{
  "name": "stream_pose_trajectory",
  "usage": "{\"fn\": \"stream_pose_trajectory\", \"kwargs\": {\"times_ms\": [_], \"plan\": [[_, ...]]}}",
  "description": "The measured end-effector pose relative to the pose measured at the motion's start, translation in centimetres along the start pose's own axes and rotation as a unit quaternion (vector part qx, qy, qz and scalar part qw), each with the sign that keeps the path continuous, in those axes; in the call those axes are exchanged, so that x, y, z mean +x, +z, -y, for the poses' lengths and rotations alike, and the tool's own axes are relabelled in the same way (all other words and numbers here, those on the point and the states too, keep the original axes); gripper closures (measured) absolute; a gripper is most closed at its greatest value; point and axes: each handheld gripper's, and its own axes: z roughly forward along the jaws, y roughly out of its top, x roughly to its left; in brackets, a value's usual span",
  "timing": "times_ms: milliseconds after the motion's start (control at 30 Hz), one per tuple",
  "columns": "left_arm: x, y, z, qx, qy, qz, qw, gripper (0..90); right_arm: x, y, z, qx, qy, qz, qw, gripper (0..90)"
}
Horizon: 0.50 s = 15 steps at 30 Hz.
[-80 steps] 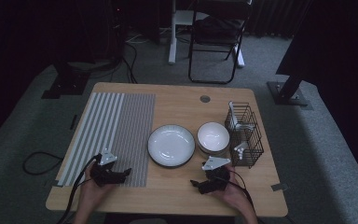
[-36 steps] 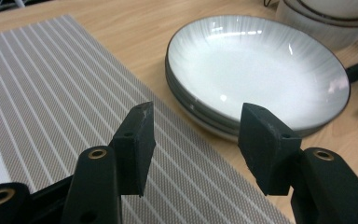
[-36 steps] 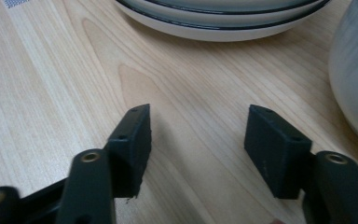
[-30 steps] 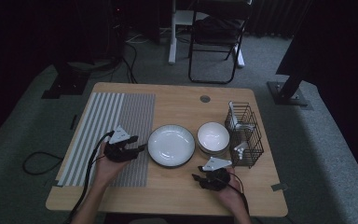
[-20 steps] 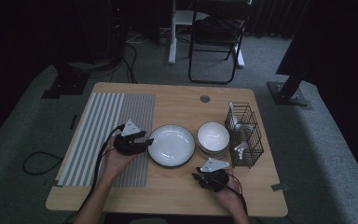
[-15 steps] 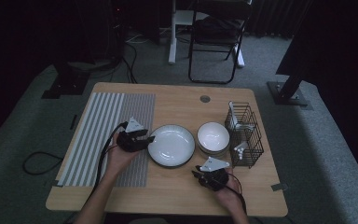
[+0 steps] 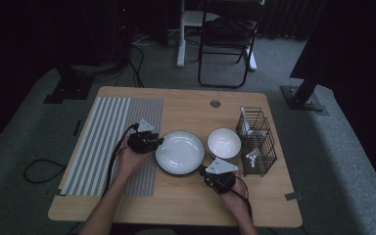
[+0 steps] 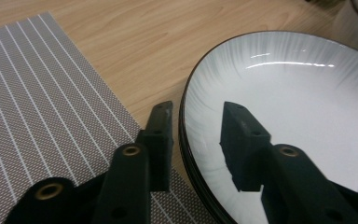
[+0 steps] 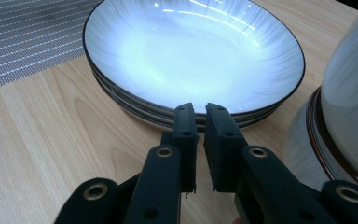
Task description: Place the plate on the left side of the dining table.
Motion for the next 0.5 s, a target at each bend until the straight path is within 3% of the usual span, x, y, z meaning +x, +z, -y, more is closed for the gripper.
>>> {"fn": "stream_pose_trajectory", "kwargs": {"times_ms": [100,300,500], "plan": [[0.2,0.4,-0.1,-0.001,-0.011,0.012,0.9999,73.6,0.0,0.1,-0.1,-0.002,0.001,0.001,1.0,83.5],[0.3,1.0,-0.2,0.014,-0.021,0.004,0.9997,80.9,0.0,0.5,-0.2,-0.003,-0.003,0.01,0.9999,85.2],[0.5,1.2,-0.2,0.013,-0.031,0.003,0.9994,85.1,0.0,0.7,-0.1,-0.001,-0.003,0.016,0.9999,86.7]]}}
